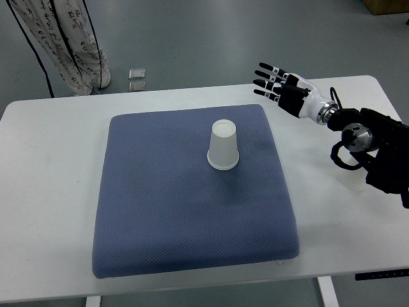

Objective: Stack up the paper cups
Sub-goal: 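Move the right hand toward the loose white paper cup on the table, then lower the right hand around the loose white cup and close fingers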

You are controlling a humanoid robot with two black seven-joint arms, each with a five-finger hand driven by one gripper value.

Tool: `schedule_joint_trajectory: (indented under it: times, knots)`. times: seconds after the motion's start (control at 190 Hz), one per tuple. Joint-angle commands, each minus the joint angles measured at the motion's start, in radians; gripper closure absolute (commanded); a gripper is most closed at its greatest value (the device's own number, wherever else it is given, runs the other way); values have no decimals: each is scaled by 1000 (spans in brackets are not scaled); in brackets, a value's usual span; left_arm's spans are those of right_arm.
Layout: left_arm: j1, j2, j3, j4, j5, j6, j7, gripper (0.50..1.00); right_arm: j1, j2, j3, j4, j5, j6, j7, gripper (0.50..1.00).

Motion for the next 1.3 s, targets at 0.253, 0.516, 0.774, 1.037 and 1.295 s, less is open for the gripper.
schedule_joint_trajectory:
  times: [0.253,0.516,0.774,1.037,1.295]
  knots:
    - [0,0,0,0,0,0,0,500,28,-89,-1,2,-170,48,30,585]
    - [0,0,0,0,0,0,0,500,54,-216,-3,38,-699,68,102,585]
    - [0,0,0,0,0,0,0,500,116,-401,-67,319,-1105,59,114,585]
    - [0,0,0,0,0,0,0,500,217,-554,-293,469,-1243,51,116,585]
    - [0,0,0,0,-1,0,0,500,221,-611,-376,522,-1361,13,117,585]
